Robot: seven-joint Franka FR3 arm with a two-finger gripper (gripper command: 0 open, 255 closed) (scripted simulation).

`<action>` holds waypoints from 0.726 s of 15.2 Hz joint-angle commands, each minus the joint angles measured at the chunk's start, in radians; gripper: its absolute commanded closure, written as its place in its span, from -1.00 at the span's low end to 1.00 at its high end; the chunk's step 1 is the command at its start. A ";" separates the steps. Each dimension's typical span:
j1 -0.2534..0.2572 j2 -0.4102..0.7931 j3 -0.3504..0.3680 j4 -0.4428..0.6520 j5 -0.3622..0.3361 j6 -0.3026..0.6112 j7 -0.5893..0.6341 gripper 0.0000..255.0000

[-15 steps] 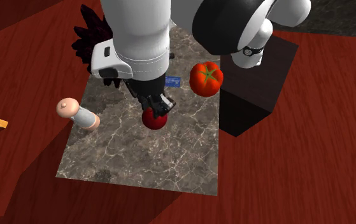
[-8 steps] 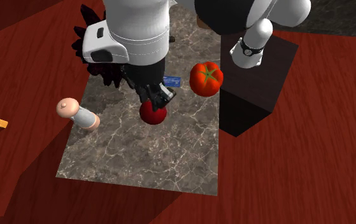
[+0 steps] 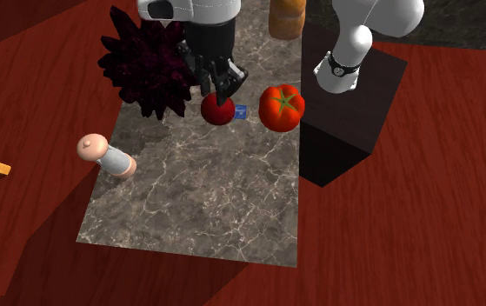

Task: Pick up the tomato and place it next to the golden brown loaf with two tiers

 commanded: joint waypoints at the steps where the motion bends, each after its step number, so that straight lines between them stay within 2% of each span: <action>1: -0.017 -0.048 -0.018 -0.051 -0.010 0.003 -0.034 1.00; 11: -0.102 -0.295 -0.101 -0.277 -0.091 -0.014 -0.171 1.00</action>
